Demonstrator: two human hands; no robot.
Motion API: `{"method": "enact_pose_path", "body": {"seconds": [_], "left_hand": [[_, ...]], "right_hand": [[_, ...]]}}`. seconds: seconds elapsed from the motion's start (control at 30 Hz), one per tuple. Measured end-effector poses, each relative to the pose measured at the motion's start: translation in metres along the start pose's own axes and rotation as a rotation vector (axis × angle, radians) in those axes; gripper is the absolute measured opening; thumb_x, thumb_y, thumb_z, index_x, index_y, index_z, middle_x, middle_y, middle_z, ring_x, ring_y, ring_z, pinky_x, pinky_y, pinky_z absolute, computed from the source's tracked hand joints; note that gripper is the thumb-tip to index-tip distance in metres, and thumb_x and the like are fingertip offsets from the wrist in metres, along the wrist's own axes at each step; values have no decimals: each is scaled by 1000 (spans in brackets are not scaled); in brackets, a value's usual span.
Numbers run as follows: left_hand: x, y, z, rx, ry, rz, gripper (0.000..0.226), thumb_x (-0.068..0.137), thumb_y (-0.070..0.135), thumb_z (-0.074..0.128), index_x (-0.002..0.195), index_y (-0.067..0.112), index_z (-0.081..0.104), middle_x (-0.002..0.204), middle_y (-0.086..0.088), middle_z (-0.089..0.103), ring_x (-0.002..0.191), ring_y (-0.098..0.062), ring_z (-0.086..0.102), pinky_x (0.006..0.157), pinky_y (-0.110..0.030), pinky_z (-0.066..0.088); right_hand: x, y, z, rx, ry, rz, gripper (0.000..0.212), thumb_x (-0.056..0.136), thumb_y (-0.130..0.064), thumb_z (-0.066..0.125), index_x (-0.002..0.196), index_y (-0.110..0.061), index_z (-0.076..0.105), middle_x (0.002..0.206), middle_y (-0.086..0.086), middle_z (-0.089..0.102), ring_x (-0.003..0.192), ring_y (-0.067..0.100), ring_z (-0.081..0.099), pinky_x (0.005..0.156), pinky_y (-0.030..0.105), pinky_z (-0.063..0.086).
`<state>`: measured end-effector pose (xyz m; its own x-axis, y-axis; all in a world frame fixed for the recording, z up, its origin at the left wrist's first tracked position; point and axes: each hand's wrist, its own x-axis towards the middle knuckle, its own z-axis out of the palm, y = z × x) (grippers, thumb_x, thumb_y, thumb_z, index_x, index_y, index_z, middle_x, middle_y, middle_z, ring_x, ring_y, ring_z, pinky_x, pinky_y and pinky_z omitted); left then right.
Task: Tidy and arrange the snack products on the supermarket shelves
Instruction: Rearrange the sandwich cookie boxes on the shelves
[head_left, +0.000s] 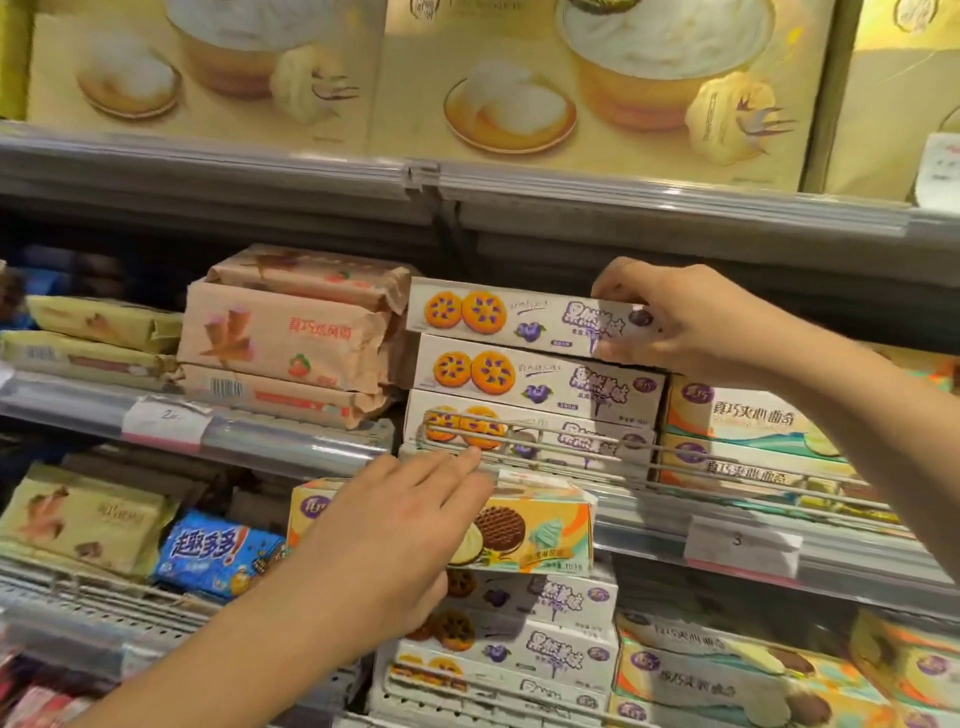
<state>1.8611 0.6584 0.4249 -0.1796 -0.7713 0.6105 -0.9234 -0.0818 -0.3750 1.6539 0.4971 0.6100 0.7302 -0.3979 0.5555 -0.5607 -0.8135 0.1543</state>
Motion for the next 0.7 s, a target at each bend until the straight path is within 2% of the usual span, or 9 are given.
{"method": "enact_pose_path", "body": {"seconds": [0.17,0.27,0.33,0.37,0.43,0.5,0.57,0.63,0.7], "left_hand": [[3,-1,0,-25,3,-4,85,39,31,85,118,23,57,131,-2,66,107,-22,68,76,-37,57],[4,0,0,-23,5,-10,85,39,31,86,119,23,57,130,-2,66,107,-22,68,76,-37,57],[4,0,-1,-27,2,-19,85,40,31,86,120,23,57,131,-2,66,107,-22,68,76,-38,58],[3,0,-2,-30,-5,-26,86,40,30,86,121,23,57,131,-2,66,108,-22,68,76,-38,58],[1,2,-4,-32,-18,-40,87,42,29,86,123,23,56,136,-3,63,113,-24,66,77,-39,58],[-6,11,-7,-39,-12,-38,83,44,27,85,122,22,57,146,-7,54,119,-26,60,76,-39,58],[-13,25,-9,-69,22,-18,81,45,27,84,121,21,57,153,-8,46,121,-27,54,75,-40,57],[-16,41,-12,-89,57,7,80,47,27,83,122,21,56,155,-7,44,122,-28,54,76,-41,56],[-13,57,-13,-101,88,20,80,48,25,82,123,19,56,155,-7,44,123,-30,54,79,-43,54]], "right_hand": [[2,4,1,-23,-49,56,43,92,-39,68,129,-36,47,124,2,69,96,23,69,71,44,62],[-2,2,-4,-109,-58,61,43,92,-40,67,129,-36,47,121,2,70,93,23,68,71,42,60],[-3,3,-3,-161,-53,91,45,93,-39,67,134,-34,48,125,3,67,100,25,65,76,42,58],[-6,2,-2,-190,-29,98,50,93,-38,67,138,-33,48,133,3,63,110,27,62,83,43,56],[-25,0,4,-231,113,80,59,91,-36,69,145,-28,46,148,3,51,131,28,49,101,47,48],[-63,-9,13,-121,359,13,50,93,-35,66,139,-21,54,144,2,55,132,26,49,103,45,46],[-113,-23,27,112,496,-19,33,97,-39,61,125,-22,64,126,-6,67,118,11,60,90,29,50],[-160,-39,48,334,444,17,33,91,-51,61,117,-31,66,116,-20,69,108,-4,62,85,14,47],[-194,-47,75,485,326,108,49,79,-68,63,120,-41,62,115,-26,67,104,-8,64,85,12,48]]}}
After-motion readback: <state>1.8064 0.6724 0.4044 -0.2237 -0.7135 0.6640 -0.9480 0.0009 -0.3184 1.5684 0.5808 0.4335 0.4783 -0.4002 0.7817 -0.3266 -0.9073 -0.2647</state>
